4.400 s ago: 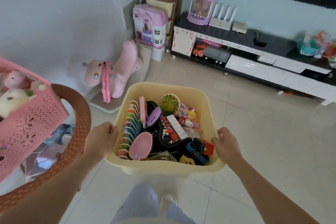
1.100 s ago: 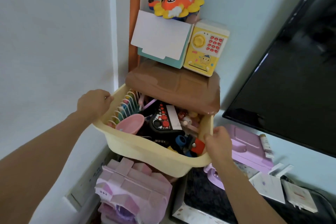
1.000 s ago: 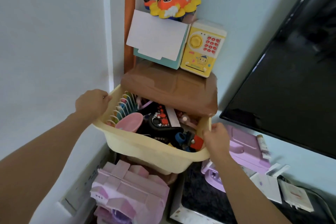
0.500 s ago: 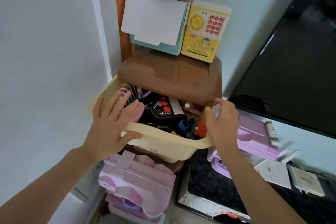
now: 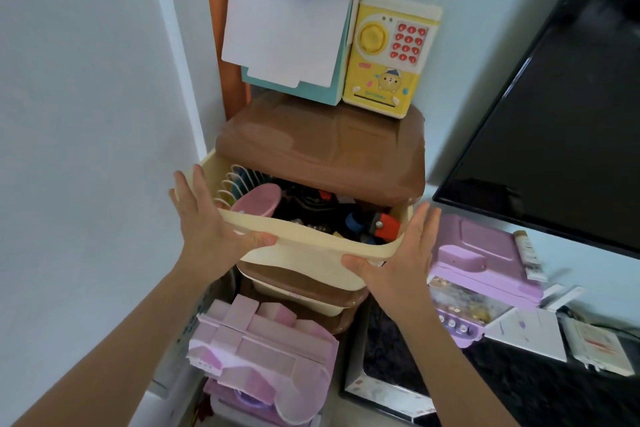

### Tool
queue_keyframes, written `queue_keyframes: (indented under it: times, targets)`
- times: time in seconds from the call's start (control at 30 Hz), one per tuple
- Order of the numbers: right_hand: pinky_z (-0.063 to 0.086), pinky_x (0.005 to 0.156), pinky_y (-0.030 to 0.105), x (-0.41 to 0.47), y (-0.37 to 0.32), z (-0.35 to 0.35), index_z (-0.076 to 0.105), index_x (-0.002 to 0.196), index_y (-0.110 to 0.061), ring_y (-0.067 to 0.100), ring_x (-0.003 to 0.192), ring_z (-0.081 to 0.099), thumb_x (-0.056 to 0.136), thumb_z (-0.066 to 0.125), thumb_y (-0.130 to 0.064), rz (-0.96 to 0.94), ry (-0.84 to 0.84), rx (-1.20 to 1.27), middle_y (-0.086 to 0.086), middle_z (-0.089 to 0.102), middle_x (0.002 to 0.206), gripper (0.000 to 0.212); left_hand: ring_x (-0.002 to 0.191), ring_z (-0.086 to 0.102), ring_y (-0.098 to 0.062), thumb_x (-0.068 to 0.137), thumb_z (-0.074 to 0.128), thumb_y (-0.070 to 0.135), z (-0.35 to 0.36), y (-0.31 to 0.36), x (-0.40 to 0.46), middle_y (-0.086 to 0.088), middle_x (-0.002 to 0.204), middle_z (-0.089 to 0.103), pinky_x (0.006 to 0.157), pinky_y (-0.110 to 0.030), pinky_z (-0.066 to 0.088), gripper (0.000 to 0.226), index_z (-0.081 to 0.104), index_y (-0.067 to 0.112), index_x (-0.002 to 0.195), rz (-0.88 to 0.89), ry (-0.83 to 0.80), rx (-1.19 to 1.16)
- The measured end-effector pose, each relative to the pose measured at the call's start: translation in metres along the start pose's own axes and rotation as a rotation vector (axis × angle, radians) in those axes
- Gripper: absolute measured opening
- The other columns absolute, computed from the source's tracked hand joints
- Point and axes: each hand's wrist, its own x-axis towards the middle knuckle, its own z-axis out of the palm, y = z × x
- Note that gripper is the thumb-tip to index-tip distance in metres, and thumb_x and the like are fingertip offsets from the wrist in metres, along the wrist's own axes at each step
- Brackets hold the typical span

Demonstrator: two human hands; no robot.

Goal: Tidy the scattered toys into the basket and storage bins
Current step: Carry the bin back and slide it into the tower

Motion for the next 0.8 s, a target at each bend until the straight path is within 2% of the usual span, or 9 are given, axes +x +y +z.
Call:
queue_keyframes:
  times: [0.13,0.4,0.47,0.53,0.6,0.67,0.7,0.73,0.8]
  targets:
    - [0.001,0.118,0.047,0.007,0.000,-0.003,-0.020,0.145,-0.029,0.008,0.142,-0.013,0.067,0.080,-0.039,-0.023,-0.013,0.068,-0.010,-0.028,0.152,0.127,0.144,-0.014,-0.031,0.050,0.084,0.046,0.001,0.004,0.005,-0.010,0.156,-0.015,0.115,-0.050,-0.002,0.136,-0.006,0.020,0.149,-0.044,0.005,0.118]
    - [0.005,0.118,0.049,0.011,-0.001,-0.007,-0.019,0.146,-0.027,0.019,0.145,-0.010,0.070,0.076,-0.048,0.017,-0.039,-0.018,-0.004,-0.028,0.153,0.123,0.141,-0.023,-0.032,0.055,0.076,0.058,-0.001,0.009,0.003,-0.004,0.155,-0.024,0.112,-0.053,-0.009,0.133,-0.014,0.029,0.147,-0.099,-0.086,0.151]
    - [0.003,0.119,0.046,0.010,-0.001,-0.008,-0.020,0.146,-0.026,0.021,0.145,-0.013,0.072,0.074,-0.048,-0.009,-0.040,-0.041,-0.002,-0.030,0.153,0.121,0.141,-0.022,-0.033,0.043,0.068,0.077,-0.002,0.007,0.000,-0.005,0.155,-0.023,0.113,-0.054,-0.007,0.142,-0.014,0.027,0.148,-0.070,-0.086,0.119]
    - [0.002,0.119,0.044,0.009,0.000,-0.007,-0.022,0.145,-0.026,0.020,0.144,-0.018,0.073,0.073,-0.047,-0.020,-0.054,-0.035,-0.002,-0.033,0.152,0.121,0.142,-0.019,-0.034,0.018,0.043,0.098,-0.002,0.004,-0.002,-0.007,0.156,-0.020,0.114,-0.055,-0.003,0.159,-0.011,0.025,0.148,-0.053,-0.051,0.086]
    - [0.003,0.119,0.043,0.010,0.003,-0.004,-0.021,0.145,-0.027,0.019,0.144,-0.019,0.073,0.074,-0.045,-0.017,-0.066,-0.019,-0.002,-0.033,0.151,0.121,0.142,-0.016,-0.035,0.010,0.030,0.101,0.000,0.000,-0.001,-0.010,0.156,-0.017,0.113,-0.055,0.001,0.165,-0.009,0.021,0.149,-0.040,-0.017,0.077]
    - [0.002,0.119,0.043,0.021,0.002,-0.003,-0.021,0.146,-0.026,0.019,0.144,-0.019,0.072,0.074,-0.046,-0.010,-0.058,-0.036,0.000,-0.032,0.152,0.121,0.143,-0.016,-0.034,0.027,0.055,0.091,0.005,0.003,0.011,-0.011,0.156,-0.018,0.114,-0.055,0.001,0.157,-0.012,0.018,0.148,-0.045,-0.021,0.066]
    - [0.001,0.119,0.043,0.030,0.002,-0.002,-0.020,0.146,-0.025,0.020,0.144,-0.019,0.072,0.074,-0.047,0.005,-0.051,-0.051,0.001,-0.031,0.152,0.121,0.143,-0.017,-0.034,0.039,0.071,0.076,0.008,0.009,0.022,-0.011,0.156,-0.020,0.116,-0.054,0.000,0.151,-0.015,0.018,0.148,-0.061,-0.045,0.089]
    - [0.000,0.119,0.043,0.038,0.000,-0.001,-0.019,0.146,-0.023,0.023,0.144,-0.017,0.072,0.073,-0.047,0.037,-0.044,-0.062,0.004,-0.031,0.152,0.121,0.142,-0.018,-0.033,0.048,0.079,0.061,0.011,0.015,0.033,-0.010,0.155,-0.022,0.116,-0.052,-0.001,0.146,-0.019,0.018,0.146,-0.087,-0.083,0.114]
    - [0.001,0.118,0.043,0.055,-0.004,0.001,-0.017,0.147,-0.021,0.029,0.145,-0.012,0.074,0.072,-0.048,0.071,-0.005,-0.068,0.009,-0.029,0.153,0.119,0.142,-0.020,-0.033,0.055,0.080,0.054,0.022,0.024,0.051,-0.009,0.153,-0.028,0.115,-0.050,-0.003,0.142,-0.025,0.019,0.144,-0.094,-0.109,0.100]
